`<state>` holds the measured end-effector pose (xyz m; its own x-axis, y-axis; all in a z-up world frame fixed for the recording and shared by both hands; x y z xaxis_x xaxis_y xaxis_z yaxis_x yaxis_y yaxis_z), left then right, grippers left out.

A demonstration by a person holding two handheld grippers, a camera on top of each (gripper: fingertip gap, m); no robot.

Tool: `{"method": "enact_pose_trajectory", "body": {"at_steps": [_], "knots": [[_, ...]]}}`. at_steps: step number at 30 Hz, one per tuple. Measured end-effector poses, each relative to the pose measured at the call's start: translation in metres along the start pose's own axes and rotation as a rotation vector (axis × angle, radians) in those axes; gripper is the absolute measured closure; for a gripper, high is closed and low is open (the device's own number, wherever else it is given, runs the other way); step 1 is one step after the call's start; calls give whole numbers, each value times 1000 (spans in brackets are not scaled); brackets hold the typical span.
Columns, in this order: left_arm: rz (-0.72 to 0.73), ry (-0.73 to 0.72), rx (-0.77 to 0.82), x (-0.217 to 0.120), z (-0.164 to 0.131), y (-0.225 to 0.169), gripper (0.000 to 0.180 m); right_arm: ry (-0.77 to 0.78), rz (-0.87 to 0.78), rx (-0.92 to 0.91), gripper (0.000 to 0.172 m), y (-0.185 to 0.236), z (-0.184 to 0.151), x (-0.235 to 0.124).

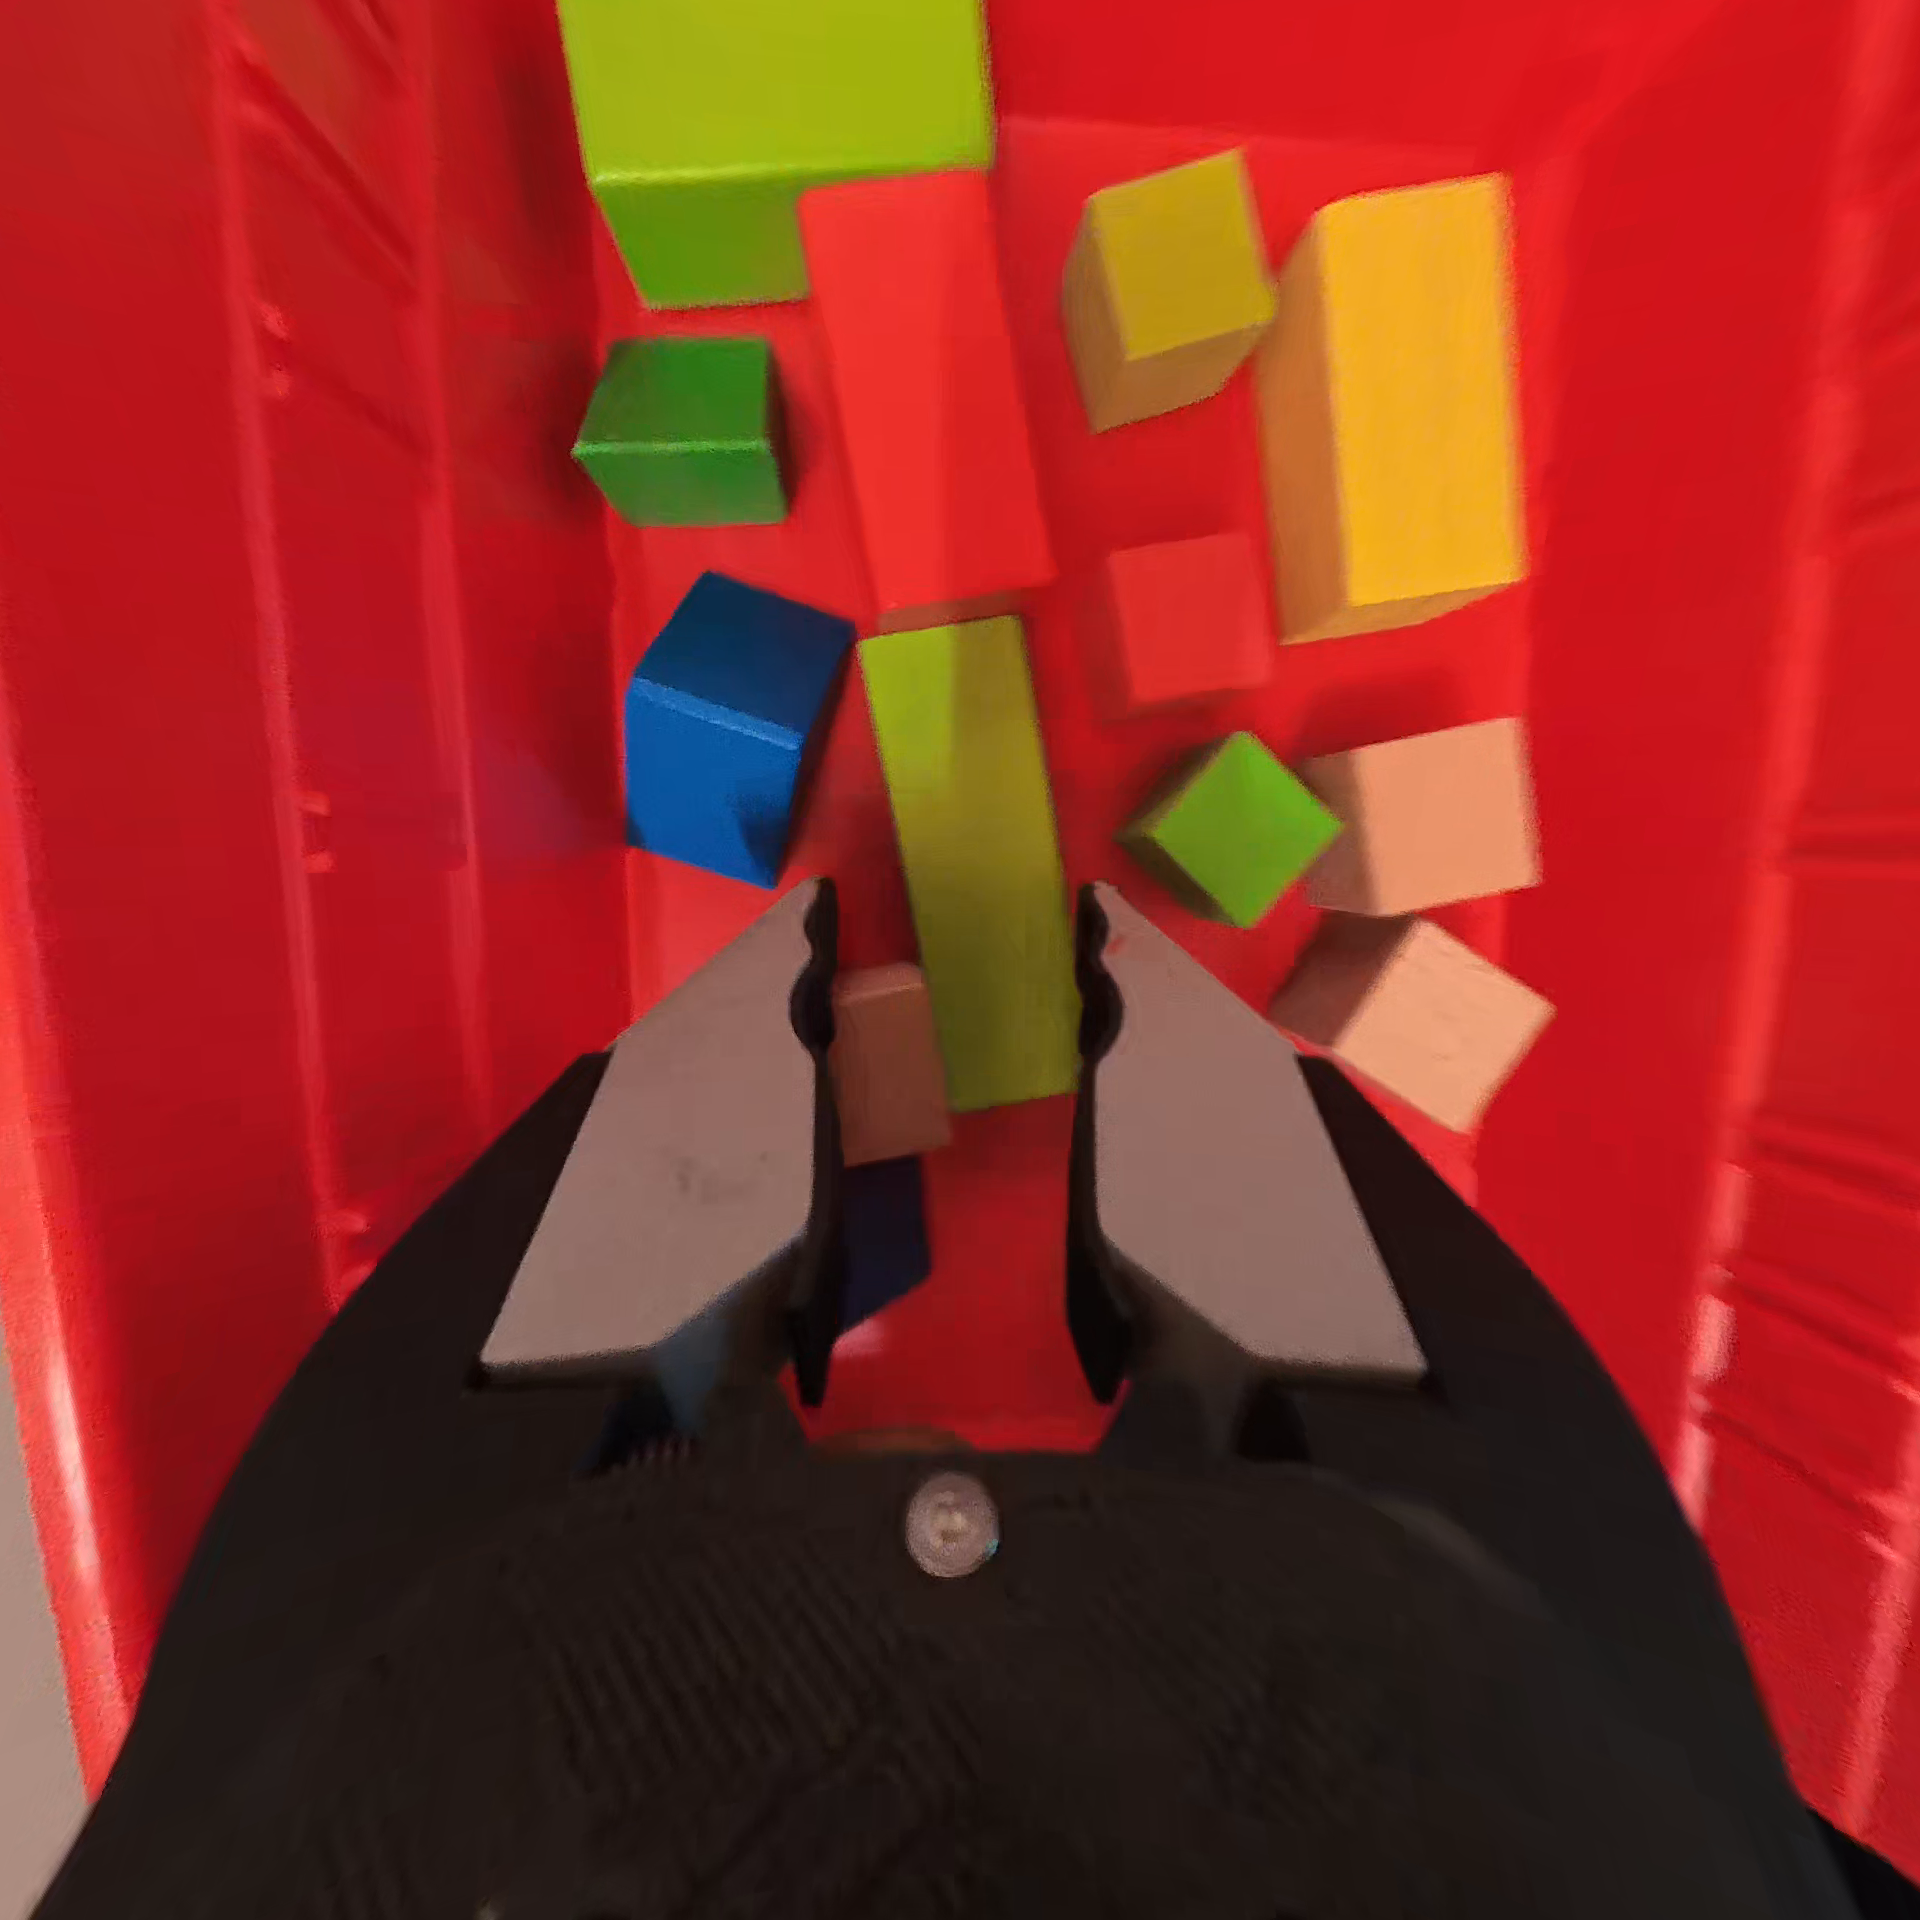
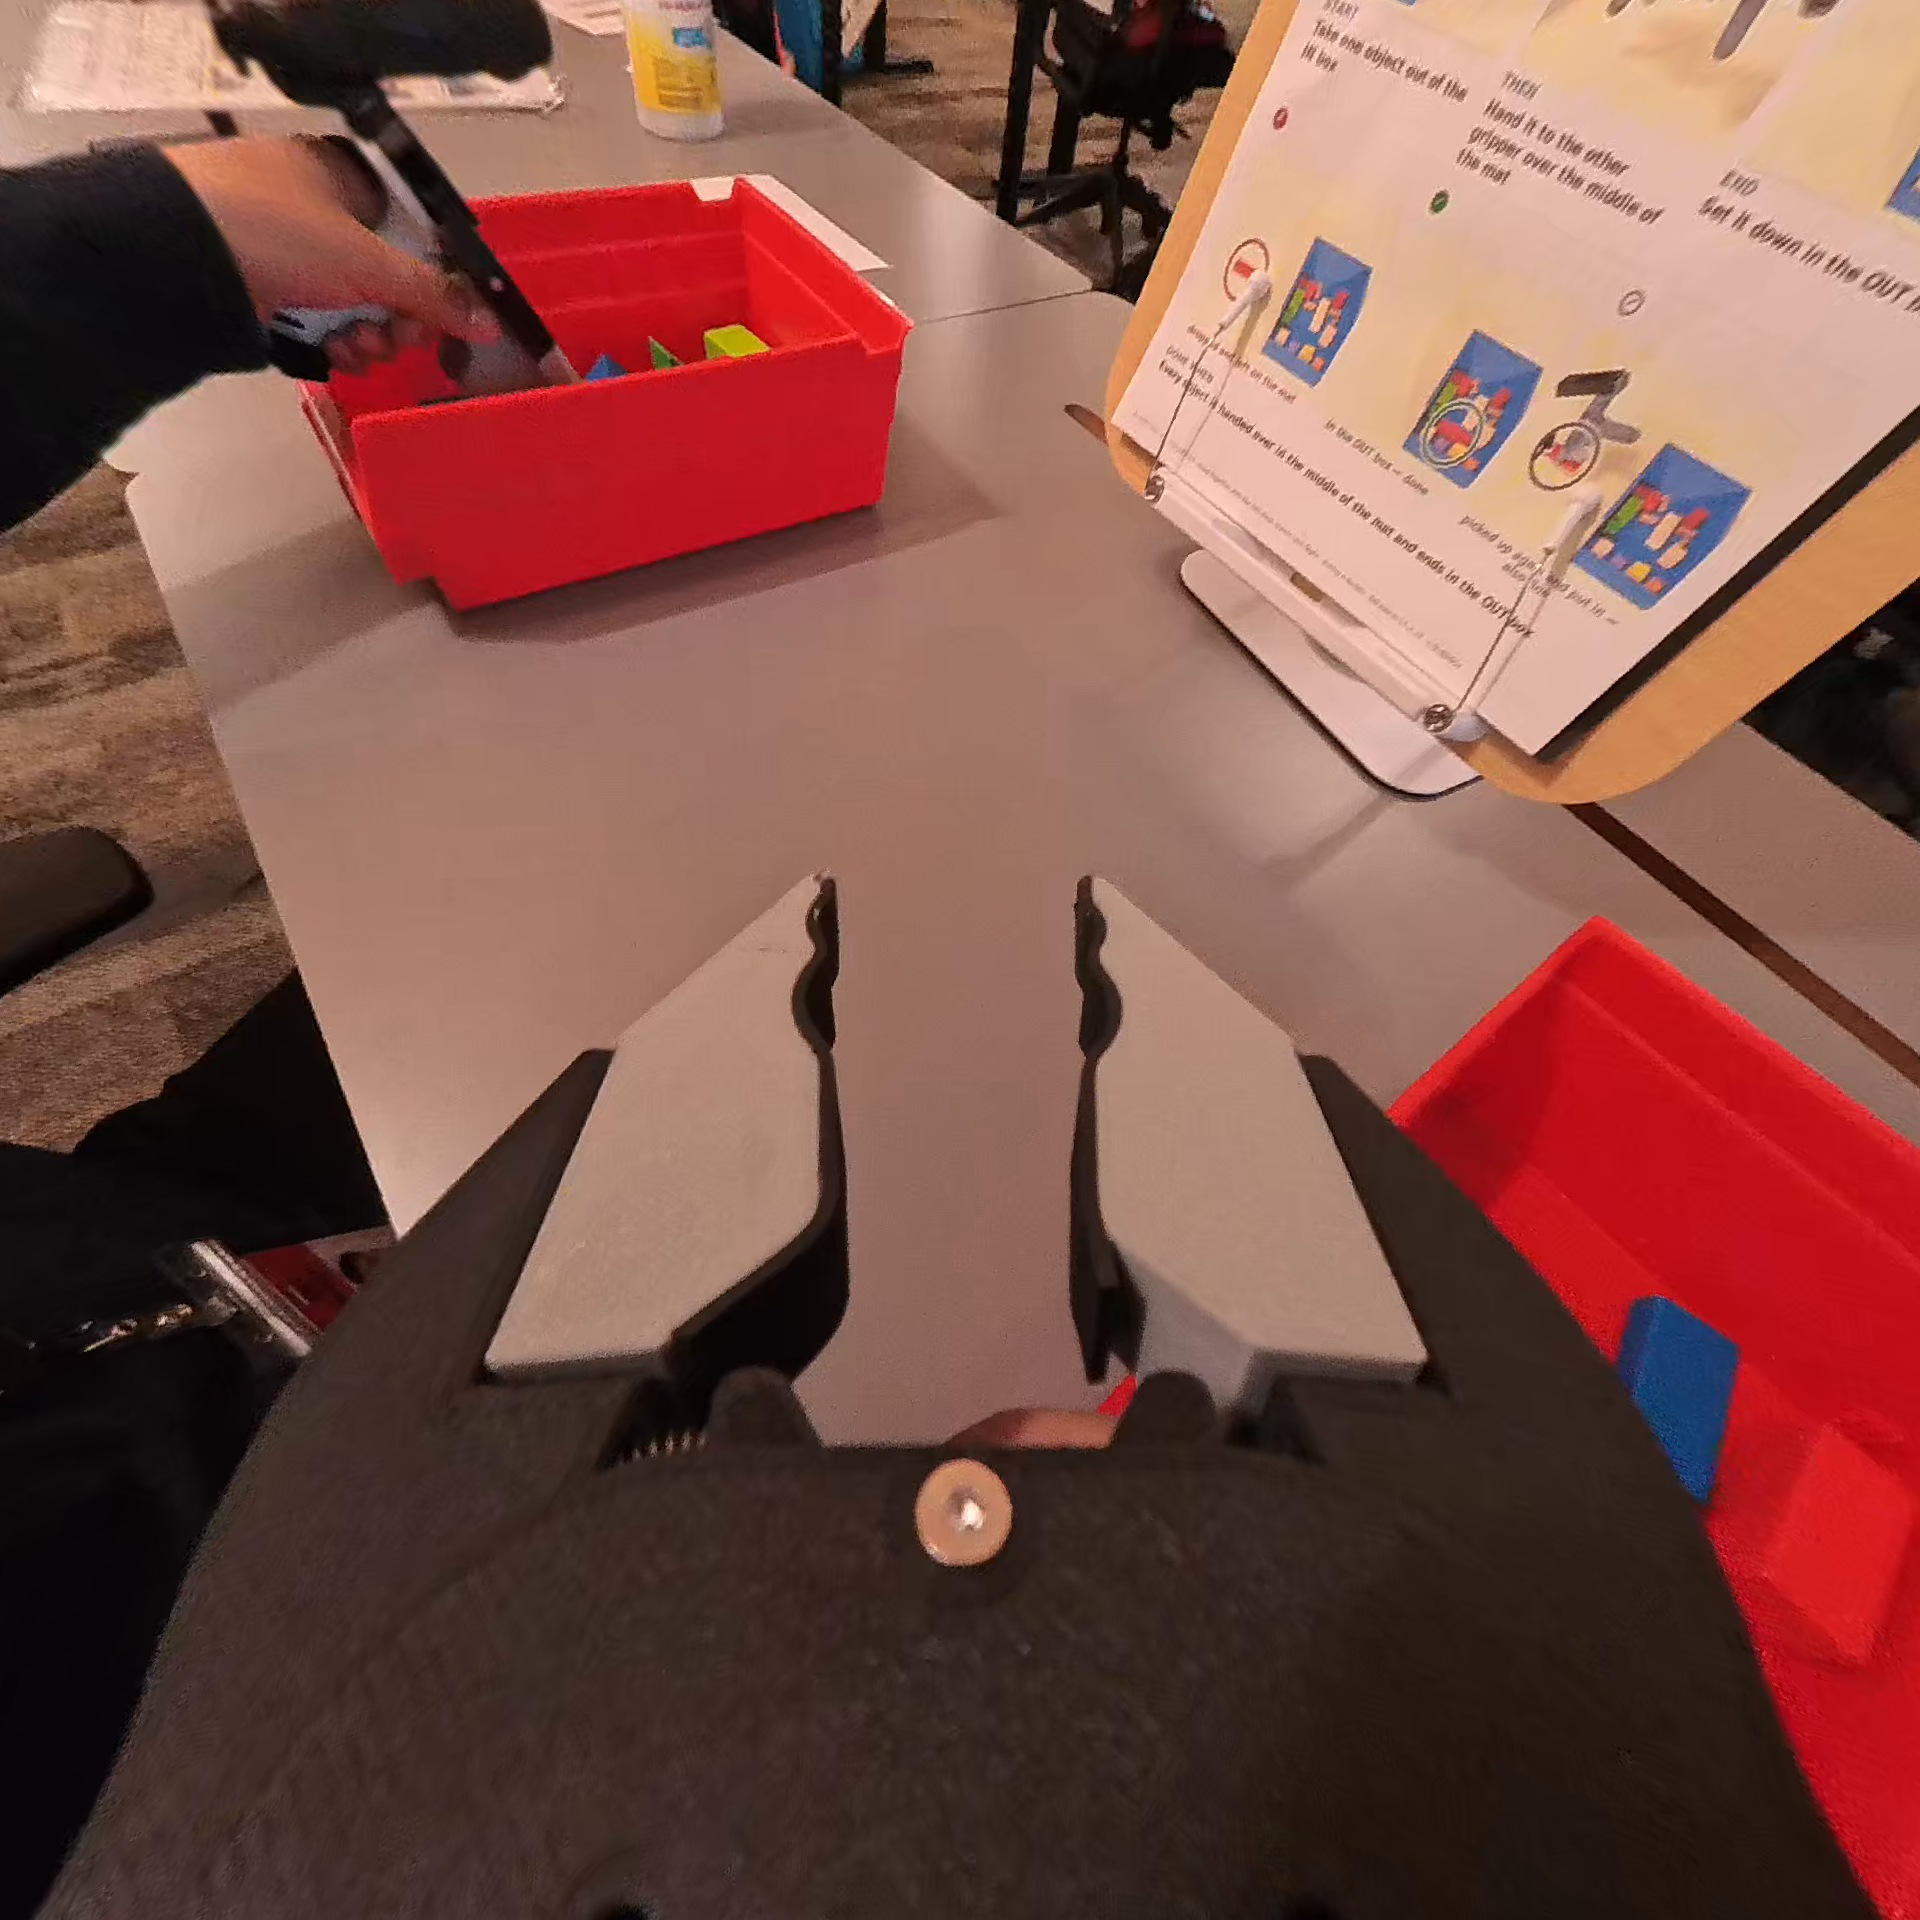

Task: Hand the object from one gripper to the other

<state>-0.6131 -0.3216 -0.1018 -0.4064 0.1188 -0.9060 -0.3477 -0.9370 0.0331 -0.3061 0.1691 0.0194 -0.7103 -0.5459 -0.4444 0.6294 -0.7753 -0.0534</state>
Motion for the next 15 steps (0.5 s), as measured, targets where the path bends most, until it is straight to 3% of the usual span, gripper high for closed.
{"method": "enact_pose_trajectory", "body": {"at_steps": [1,6,10,15], "knots": [[19,30,9,6,0,0,132,10,3,-2,128,0,-1,0],[62,56,96,9,3,-16,151,-16,17,-7,129,-1,0,-4],[55,85,115,9,6,-19,151,-11,21,-10,129,-1,-1,-5],[70,35,135,8,2,-21,151,-27,29,-27,129,2,0,-10]]}}
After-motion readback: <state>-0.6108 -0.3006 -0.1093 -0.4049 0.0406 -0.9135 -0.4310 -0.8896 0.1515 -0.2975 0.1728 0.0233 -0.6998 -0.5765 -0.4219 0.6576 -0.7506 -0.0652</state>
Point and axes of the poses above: each gripper's, where its closed fingertips meet, x out along the fingers, z out of its top, y = z × x across the jaws, the point moved 10 cm from there along -x, back along the fingers, and after that the axes turned 7 degrees about z, right-handed, at the moved point
